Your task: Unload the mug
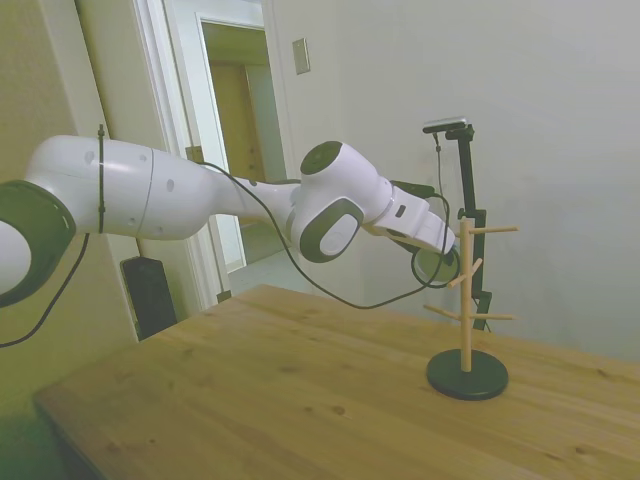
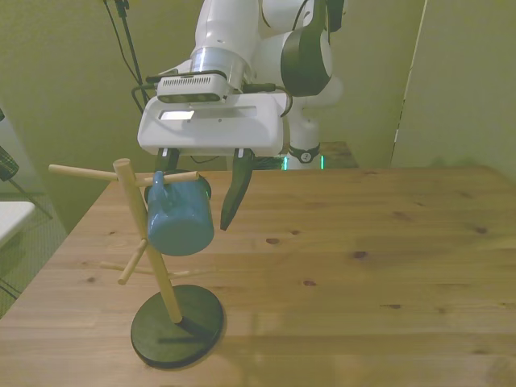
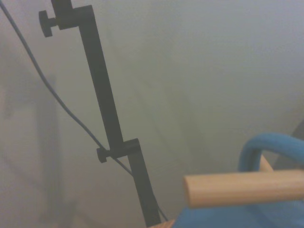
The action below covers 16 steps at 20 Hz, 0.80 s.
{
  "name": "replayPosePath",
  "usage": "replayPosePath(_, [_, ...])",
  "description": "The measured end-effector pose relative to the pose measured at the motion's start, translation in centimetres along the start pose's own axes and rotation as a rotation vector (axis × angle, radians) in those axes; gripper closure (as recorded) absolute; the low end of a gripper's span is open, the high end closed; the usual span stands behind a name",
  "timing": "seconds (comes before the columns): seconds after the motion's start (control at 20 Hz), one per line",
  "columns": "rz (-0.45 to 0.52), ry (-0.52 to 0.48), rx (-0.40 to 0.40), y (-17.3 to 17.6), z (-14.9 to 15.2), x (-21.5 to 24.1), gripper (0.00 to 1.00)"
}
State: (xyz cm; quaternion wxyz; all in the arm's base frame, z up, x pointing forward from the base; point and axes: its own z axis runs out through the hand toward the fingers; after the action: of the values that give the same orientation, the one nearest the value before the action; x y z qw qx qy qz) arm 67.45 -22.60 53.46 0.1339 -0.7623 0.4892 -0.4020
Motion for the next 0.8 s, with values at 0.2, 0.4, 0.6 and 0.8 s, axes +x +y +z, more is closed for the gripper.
replayPosePath(0.2, [-0.004,0.017,-0.017,-0.6,2.1,0.1,1.0])
replayPosePath(0.4, [-0.011,0.014,-0.021,-0.9,3.1,0.0,1.0])
replayPosePath(0.6, [-0.01,0.015,-0.022,-1.0,3.0,0.3,1.0])
replayPosePath(0.8, [-0.014,0.012,-0.023,-1.0,3.2,0.1,1.0])
